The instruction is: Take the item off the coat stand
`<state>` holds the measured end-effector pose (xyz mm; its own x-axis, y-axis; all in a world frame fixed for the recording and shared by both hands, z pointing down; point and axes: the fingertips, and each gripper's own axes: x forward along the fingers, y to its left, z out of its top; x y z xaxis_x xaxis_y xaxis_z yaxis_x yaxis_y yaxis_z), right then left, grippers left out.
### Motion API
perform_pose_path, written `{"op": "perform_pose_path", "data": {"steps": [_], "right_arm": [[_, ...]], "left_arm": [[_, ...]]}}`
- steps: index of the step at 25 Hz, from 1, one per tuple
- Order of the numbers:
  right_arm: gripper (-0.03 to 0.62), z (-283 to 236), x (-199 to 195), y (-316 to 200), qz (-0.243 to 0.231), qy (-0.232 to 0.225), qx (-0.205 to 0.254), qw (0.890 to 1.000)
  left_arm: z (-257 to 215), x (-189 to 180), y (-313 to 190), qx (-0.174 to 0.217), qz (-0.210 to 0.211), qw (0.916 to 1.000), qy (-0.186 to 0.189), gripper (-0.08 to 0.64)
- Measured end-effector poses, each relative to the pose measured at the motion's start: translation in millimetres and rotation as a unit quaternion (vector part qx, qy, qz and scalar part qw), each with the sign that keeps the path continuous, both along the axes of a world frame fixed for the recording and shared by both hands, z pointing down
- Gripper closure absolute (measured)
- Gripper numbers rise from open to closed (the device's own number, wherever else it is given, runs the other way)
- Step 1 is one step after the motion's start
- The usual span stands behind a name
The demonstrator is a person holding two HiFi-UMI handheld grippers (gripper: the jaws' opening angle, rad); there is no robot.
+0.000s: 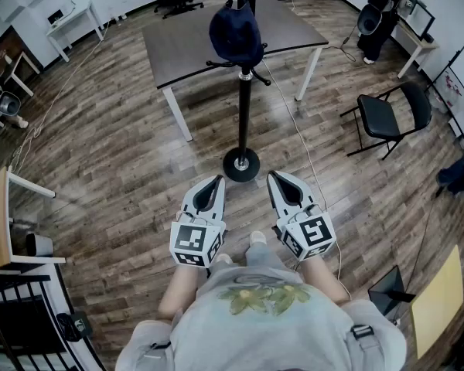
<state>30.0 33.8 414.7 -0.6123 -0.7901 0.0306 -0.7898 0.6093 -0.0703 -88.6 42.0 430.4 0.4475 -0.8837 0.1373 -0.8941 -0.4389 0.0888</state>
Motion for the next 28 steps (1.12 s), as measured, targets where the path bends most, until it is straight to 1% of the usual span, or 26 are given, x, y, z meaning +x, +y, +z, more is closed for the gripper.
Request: {"op": "perform_pose_path", "data": {"steps": [4, 9, 14, 22, 24, 28], "right_arm": [[0.586, -5.3, 4.5, -6.6, -0.002, -0.002, 0.003, 1.000], [0.586, -10.2, 7.4, -22.3, 0.002, -0.019, 0.017, 1.000], [0.585, -18.3, 8.6, -41.0, -0.001, -0.012, 0.031, 0.999], [0.584, -31.3, 11.1, -76.3, -0.019, 0.001, 0.051, 0.999], [0.576, -34.5, 12.1, -85.8, -0.028, 0.001, 0.054, 0.998], [0.530, -39.9, 16.9, -103.2, -0.043, 0.000, 0.060, 0.997]], "left_arm": [[-5.3, 8.5, -6.7, 0.006, 0.003, 1.0000, -0.002, 0.543], [-10.6, 4.3, -21.2, 0.014, -0.007, 0.9999, -0.004, 0.543], [-19.7, 7.1, -37.5, 0.027, -0.016, 0.9995, -0.008, 0.543], [-34.5, 15.6, -72.5, 0.044, -0.035, 0.9983, -0.012, 0.540], [-38.6, 16.5, -82.5, 0.049, -0.043, 0.9978, -0.012, 0.540], [-42.1, 21.4, -97.4, 0.055, -0.058, 0.9967, -0.011, 0.524]]}}
